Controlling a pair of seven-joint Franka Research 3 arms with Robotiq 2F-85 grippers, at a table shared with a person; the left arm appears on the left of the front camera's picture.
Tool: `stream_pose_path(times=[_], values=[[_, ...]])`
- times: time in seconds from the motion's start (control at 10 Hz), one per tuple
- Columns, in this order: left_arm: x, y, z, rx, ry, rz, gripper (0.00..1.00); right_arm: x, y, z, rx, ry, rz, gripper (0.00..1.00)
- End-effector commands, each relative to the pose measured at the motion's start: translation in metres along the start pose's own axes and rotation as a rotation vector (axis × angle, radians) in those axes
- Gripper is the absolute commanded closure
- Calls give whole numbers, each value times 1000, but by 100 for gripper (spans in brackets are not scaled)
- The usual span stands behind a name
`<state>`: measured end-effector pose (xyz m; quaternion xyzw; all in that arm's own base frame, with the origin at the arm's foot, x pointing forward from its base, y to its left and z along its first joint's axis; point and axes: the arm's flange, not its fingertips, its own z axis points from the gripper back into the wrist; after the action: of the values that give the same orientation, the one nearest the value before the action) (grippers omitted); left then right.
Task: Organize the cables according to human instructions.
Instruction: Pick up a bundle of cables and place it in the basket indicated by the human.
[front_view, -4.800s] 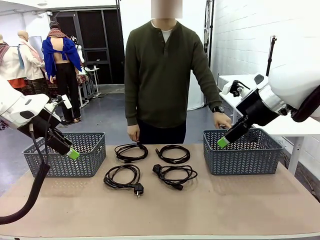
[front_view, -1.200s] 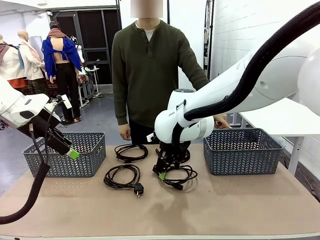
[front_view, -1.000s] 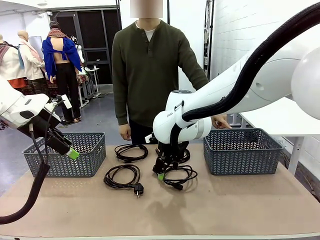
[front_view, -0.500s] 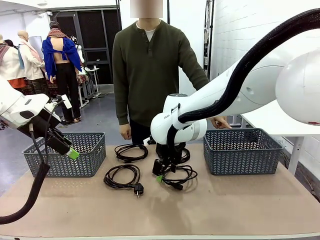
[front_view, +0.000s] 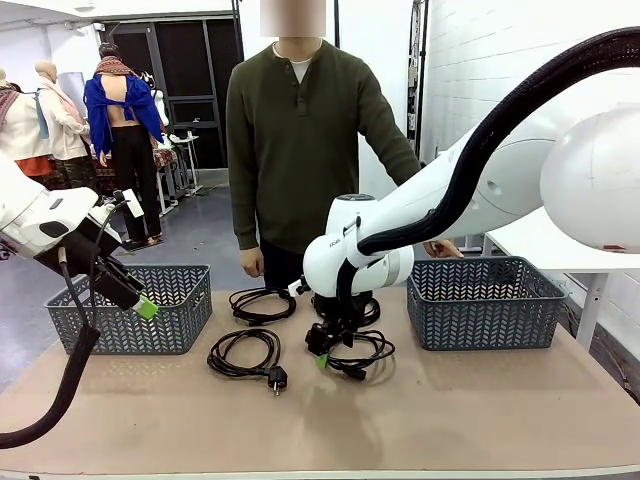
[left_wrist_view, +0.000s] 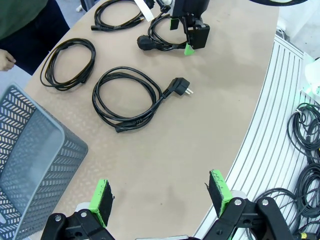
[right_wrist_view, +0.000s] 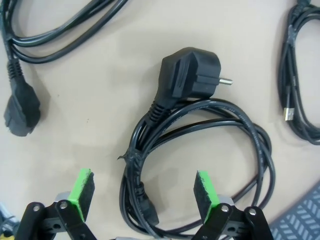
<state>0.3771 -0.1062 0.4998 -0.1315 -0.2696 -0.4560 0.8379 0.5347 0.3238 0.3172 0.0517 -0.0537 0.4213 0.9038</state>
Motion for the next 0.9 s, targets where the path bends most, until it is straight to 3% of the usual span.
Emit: stream_pose_path(times=[0.0, 0.4, 0.8], values=[[-2, 1, 0, -21, -15, -5, 0, 4, -5, -9, -33, -20, -10, 0], [-2, 1, 0, -21, -15, -5, 0, 8, -9, -17, -47, -29, -30, 4], [-2, 1, 0, -21, -15, -5, 0, 13, -10, -18, -62, -21, -44, 79]])
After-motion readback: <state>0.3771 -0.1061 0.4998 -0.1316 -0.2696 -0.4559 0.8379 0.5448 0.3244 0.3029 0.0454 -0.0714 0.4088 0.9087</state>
